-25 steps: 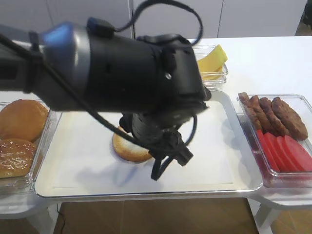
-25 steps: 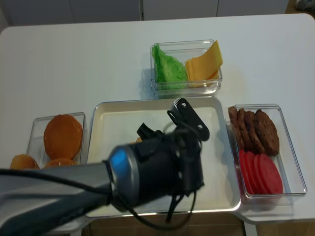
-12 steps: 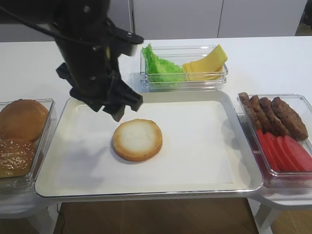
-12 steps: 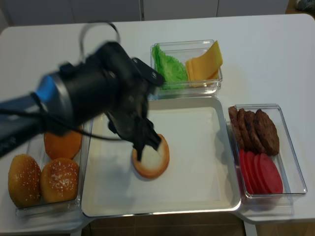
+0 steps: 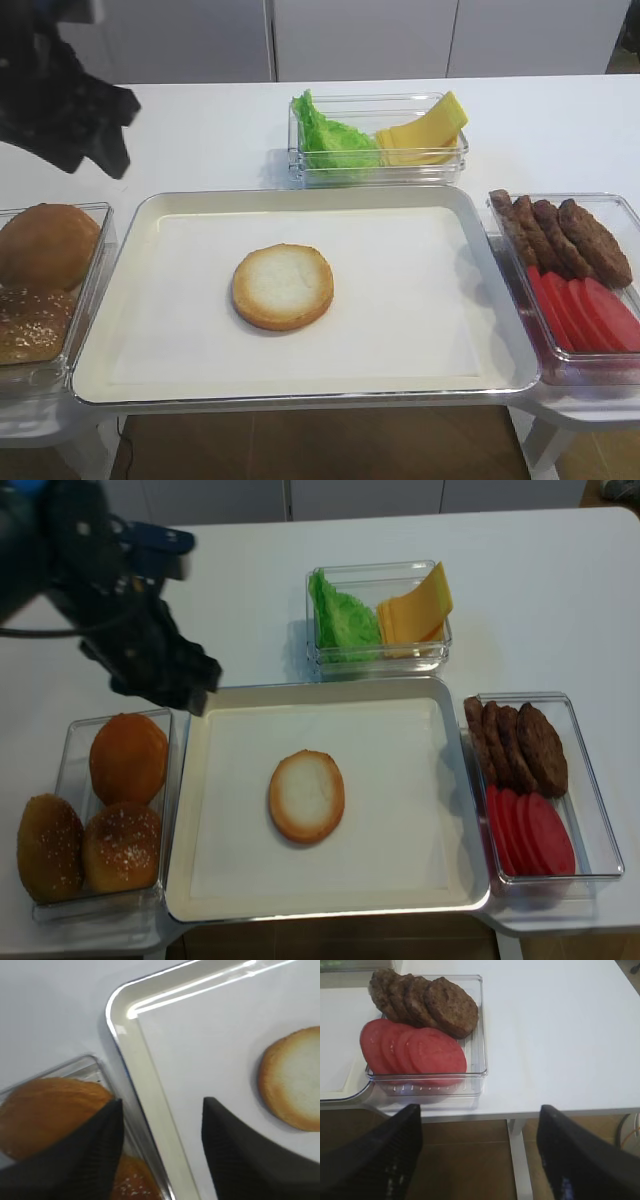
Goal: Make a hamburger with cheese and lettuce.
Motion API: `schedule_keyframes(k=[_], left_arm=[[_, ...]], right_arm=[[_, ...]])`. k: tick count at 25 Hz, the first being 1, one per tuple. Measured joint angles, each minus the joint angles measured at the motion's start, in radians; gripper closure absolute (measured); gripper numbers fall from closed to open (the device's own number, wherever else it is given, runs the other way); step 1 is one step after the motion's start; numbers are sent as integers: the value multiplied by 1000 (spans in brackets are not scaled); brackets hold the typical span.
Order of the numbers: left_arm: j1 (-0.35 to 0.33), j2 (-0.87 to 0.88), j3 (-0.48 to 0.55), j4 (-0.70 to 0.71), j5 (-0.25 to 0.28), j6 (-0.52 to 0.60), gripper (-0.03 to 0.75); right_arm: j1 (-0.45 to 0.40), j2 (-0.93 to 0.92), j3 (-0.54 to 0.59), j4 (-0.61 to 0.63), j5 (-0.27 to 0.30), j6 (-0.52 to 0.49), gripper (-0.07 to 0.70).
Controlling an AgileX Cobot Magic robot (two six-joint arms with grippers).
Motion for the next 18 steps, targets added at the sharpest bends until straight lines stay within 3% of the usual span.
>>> schedule_keyframes(k=[6, 11, 18], left_arm=[[193, -109, 14, -5, 48, 59, 336], [326, -252, 132, -10, 62, 77, 336], [343, -518, 360, -29, 44, 85, 337]], right_arm=[[0, 0, 0, 0, 0, 0, 71], [0, 0, 0, 0, 0, 0, 71], [0, 0, 0, 0, 0, 0, 71]])
